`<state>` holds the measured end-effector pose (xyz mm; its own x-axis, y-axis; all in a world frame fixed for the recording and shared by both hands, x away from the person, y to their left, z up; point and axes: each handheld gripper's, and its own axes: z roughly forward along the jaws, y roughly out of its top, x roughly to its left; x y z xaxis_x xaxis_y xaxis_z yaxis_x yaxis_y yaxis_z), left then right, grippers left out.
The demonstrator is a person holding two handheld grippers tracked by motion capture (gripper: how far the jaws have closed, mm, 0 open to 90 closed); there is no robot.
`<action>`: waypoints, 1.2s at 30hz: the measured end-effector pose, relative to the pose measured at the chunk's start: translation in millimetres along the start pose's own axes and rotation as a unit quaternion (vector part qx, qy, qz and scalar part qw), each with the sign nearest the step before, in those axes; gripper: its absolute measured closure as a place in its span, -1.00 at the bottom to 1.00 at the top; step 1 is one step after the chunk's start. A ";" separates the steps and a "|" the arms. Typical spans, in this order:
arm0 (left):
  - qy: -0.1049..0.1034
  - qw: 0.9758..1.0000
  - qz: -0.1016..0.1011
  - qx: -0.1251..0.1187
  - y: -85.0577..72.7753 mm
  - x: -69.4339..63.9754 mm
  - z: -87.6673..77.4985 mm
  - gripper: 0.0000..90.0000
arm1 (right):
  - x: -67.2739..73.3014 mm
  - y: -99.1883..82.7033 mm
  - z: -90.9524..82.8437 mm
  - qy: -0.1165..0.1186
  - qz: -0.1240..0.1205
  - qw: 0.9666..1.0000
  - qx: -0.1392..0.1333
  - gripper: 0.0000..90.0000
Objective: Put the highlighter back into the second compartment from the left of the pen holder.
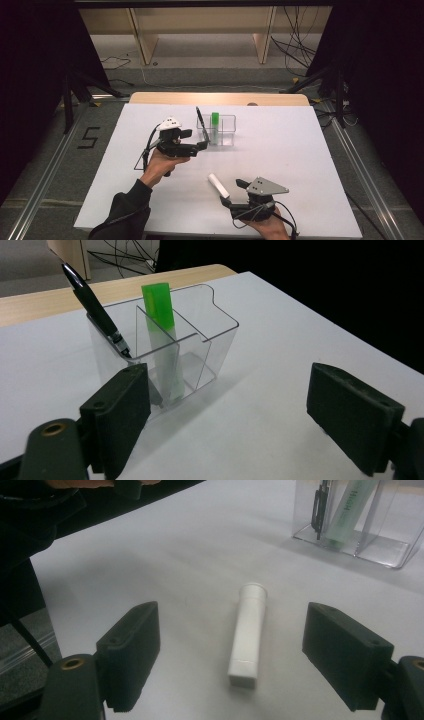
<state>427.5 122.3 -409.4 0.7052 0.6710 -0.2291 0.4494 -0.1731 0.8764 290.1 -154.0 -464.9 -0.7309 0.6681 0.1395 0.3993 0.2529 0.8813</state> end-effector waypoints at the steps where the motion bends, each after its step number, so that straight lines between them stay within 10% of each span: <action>1: 0.000 1.000 0.000 -0.001 -1.2 0.1 -0.7 -0.62 | -0.1 -0.1 0.1 -0.002 0.001 1.000 0.000 -0.47; 36: -0.030 0.999 0.029 -0.012 -39.0 -13.7 -30.9 -0.64 | 0.7 -3.6 13.0 -0.027 0.012 0.999 0.028 -0.56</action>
<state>383.4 142.2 -427.4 0.7618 0.6157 -0.2014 0.3938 -0.1933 0.8986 295.4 -145.3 -473.8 -0.6900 0.7113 0.1340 0.4479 0.2742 0.8510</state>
